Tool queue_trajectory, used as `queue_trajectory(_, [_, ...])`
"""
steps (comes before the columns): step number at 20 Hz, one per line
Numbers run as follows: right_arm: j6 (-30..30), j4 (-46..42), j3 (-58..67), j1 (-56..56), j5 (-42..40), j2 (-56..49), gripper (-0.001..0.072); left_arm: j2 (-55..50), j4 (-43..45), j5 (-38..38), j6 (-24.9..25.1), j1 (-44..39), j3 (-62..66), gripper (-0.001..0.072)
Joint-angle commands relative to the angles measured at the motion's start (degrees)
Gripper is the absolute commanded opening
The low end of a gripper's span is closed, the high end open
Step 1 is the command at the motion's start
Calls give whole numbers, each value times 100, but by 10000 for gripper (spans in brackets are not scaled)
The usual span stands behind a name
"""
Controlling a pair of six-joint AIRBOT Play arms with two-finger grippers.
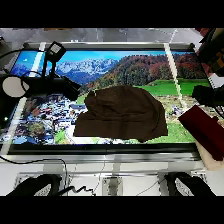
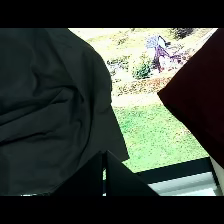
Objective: Fold the clothes and pants, and hang the long-sleeved shirts on hangers.
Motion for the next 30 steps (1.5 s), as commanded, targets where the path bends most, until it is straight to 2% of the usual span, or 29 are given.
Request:
queue_trajectory(1, [2,2,2,4,2,-2,13,4,4,-538,-2,7,0,17])
queue_trajectory(4, [2,2,2,4,2,-2,13,4,251,-1049,-2,4,0,16])
queue_trajectory(6, [2,2,2,4,2,-2,13,4,955,-1196,-72,20,-2,15])
queue_trajectory(8, [4,2,2,4,2,-2,13,7,1672,-1377,-455,188,-72,15])
queue_trajectory(9, [2,2,2,4,2,-2,13,20,1757,-1480,-579,402,-175,15])
queue_trajectory(11, [4,2,2,4,4,-2,13,133,1344,-1486,-688,1005,-645,15])
queue_trajectory(14, [2,2,2,4,2,-2,13,361,15,-1353,-686,1950,-1784,16])
queue_trajectory(15, [2,2,2,4,2,-2,13,354,-323,-1335,-669,2186,-2164,93])
queue_trajectory(17, [2,2,2,4,2,-2,13,291,-498,-1287,-669,2406,-2763,614])
queue_trajectory(18, [2,2,2,4,4,-2,13,240,-494,-1290,-664,2411,-2994,636])
queue_trajectory(20, [2,2,2,4,2,-2,13,109,-542,-1209,-562,2378,-3405,630])
queue_trajectory(21, [2,2,2,4,2,-2,13,42,-605,-1126,-457,2376,-3565,598])
queue_trajectory(22, [2,2,2,4,0,-2,13,-35,-647,-1001,-358,2376,-3692,508])
queue_trajectory(23, [2,2,2,4,-15,-2,13,-133,-647,-866,-361,2374,-3790,476])
queue_trajectory(26, [2,0,2,4,-544,-2,13,-511,-761,-579,-323,2376,-3856,476])
queue_trajectory(30, [2,2,2,4,-855,-2,13,-1213,-1510,-256,232,2374,-3856,477])
